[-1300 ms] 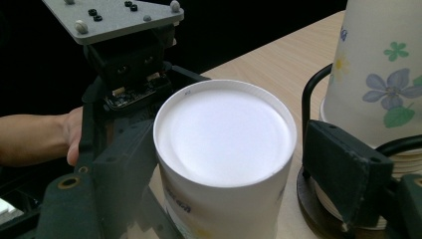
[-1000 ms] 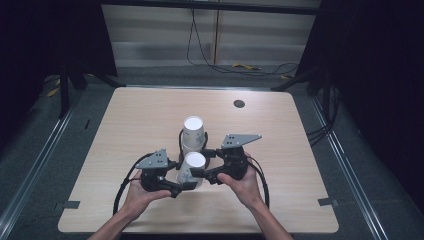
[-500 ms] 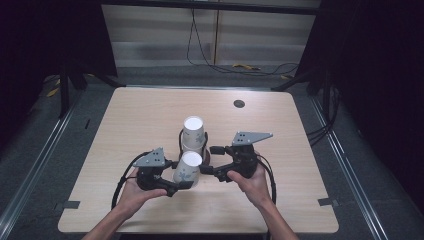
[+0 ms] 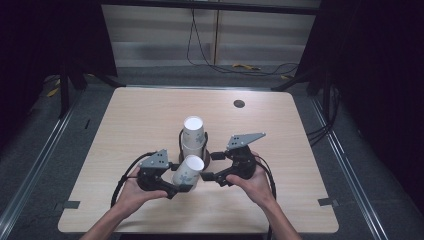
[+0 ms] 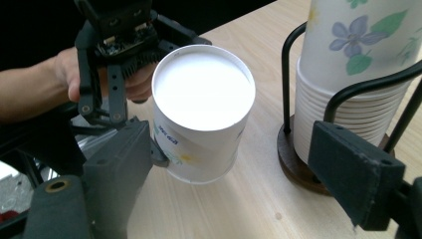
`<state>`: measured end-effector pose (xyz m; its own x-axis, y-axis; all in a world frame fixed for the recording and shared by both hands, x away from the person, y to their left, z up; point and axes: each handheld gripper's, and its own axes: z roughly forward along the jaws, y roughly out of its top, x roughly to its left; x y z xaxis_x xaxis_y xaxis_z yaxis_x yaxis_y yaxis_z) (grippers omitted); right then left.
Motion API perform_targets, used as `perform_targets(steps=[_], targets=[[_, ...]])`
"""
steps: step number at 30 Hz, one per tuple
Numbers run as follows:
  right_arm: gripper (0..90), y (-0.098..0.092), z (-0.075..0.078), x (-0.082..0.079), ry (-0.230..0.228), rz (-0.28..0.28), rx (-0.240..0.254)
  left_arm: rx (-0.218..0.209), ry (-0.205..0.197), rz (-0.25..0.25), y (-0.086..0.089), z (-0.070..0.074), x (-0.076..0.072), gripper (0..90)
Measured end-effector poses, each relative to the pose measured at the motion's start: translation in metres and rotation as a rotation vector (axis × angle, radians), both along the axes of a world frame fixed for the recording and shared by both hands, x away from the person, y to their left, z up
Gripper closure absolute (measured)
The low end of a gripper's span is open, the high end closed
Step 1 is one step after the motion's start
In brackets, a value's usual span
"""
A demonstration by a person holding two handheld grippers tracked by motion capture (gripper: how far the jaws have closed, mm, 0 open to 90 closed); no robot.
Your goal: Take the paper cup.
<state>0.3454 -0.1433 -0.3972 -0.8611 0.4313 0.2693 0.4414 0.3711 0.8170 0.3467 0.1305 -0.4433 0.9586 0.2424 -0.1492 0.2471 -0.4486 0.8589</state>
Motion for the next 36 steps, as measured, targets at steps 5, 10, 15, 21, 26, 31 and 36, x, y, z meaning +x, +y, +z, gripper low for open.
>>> perform_targets(steps=[5,10,15,21,26,31,36], targets=[[18.2,0.002,-0.001,0.0,0.009,0.015,-0.021,0.026,-0.002,-0.001,0.002,0.002,0.0,29.7],[18.9,0.003,-0.002,-0.001,0.007,0.02,-0.057,0.072,-0.002,0.006,0.005,0.003,0.002,30.1],[16.9,0.006,-0.007,-0.001,-0.008,0.037,-0.109,0.104,-0.006,-0.024,-0.001,0.005,-0.001,30.0],[16.6,0.006,-0.009,-0.001,0.011,0.06,-0.144,0.166,-0.026,0.003,-0.003,0.002,0.004,30.4],[14.4,0.006,-0.013,0.001,0.018,0.045,-0.185,0.242,-0.041,-0.026,-0.013,0.001,0.006,30.5],[16.9,0.005,-0.014,0.001,0.026,0.061,-0.215,0.282,-0.036,-0.047,-0.021,0.006,0.006,31.1],[20.1,0.008,-0.016,0.001,0.043,0.087,-0.232,0.31,-0.043,-0.056,-0.034,0.006,0.009,31.5]])
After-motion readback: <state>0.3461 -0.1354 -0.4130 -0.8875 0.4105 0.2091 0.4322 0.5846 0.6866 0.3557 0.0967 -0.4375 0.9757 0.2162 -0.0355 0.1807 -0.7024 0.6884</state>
